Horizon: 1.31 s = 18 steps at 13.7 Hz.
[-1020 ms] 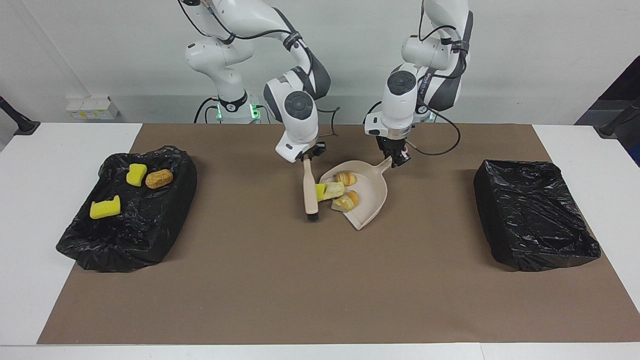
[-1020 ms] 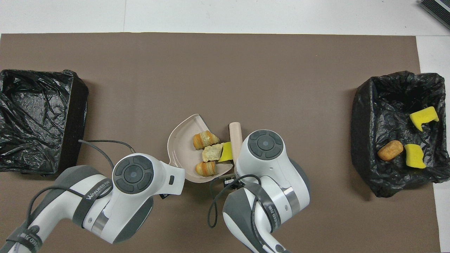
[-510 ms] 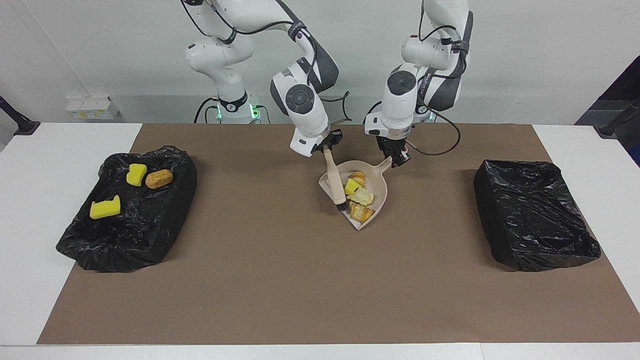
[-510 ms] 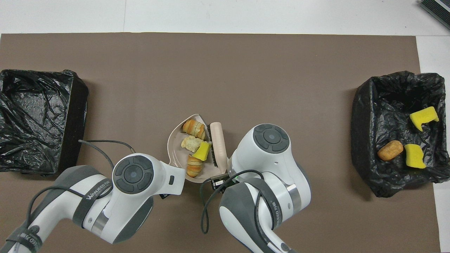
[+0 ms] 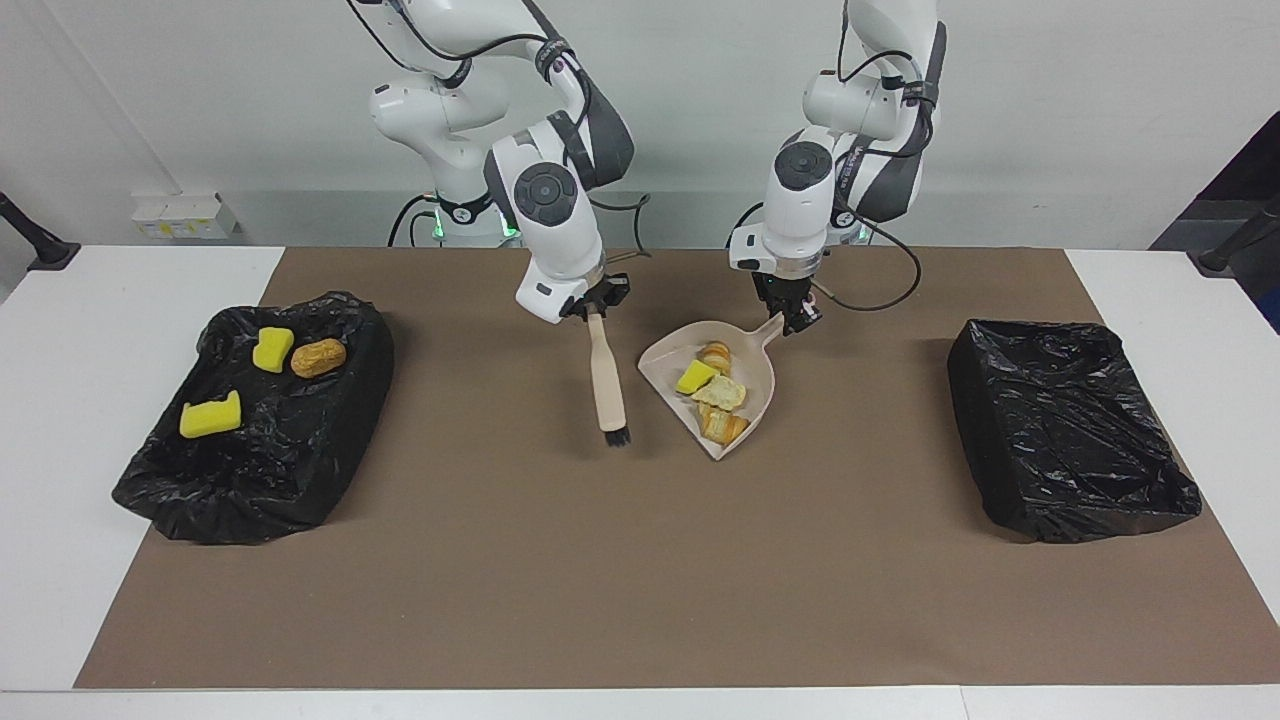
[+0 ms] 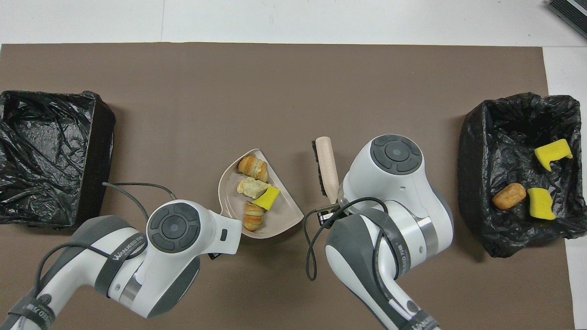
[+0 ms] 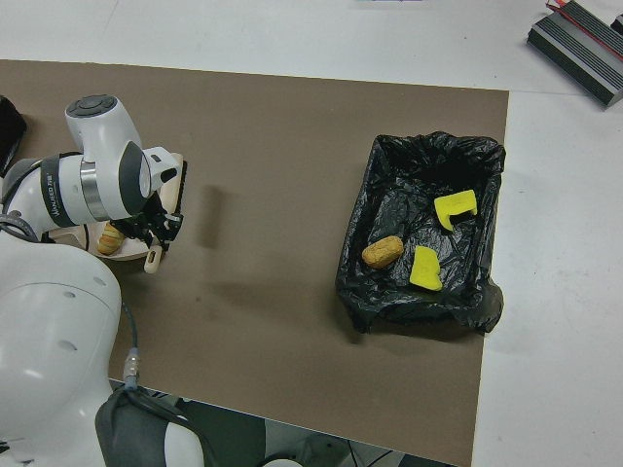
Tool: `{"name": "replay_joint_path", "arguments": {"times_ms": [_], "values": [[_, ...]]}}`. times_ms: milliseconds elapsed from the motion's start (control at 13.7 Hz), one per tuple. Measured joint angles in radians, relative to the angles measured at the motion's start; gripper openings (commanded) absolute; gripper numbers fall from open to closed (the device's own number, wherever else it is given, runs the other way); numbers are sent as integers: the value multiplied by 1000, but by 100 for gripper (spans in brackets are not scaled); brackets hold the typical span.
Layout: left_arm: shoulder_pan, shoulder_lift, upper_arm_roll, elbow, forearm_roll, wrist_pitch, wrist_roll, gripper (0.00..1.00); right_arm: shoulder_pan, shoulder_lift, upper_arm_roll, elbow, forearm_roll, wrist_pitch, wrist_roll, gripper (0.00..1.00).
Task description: Sweep and dump trash in bin
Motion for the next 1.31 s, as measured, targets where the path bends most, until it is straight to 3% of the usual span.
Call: {"name": "replay_joint_path", "arguments": {"times_ms": [947,1312], "values": [[1,0,0,0,-1,0,-3,0,153,-166,16,-216,-23,12,256,0],[53,5,4,35,-4,1,-111,0,263,-210,18,-254,-22,14,387,0]]}}
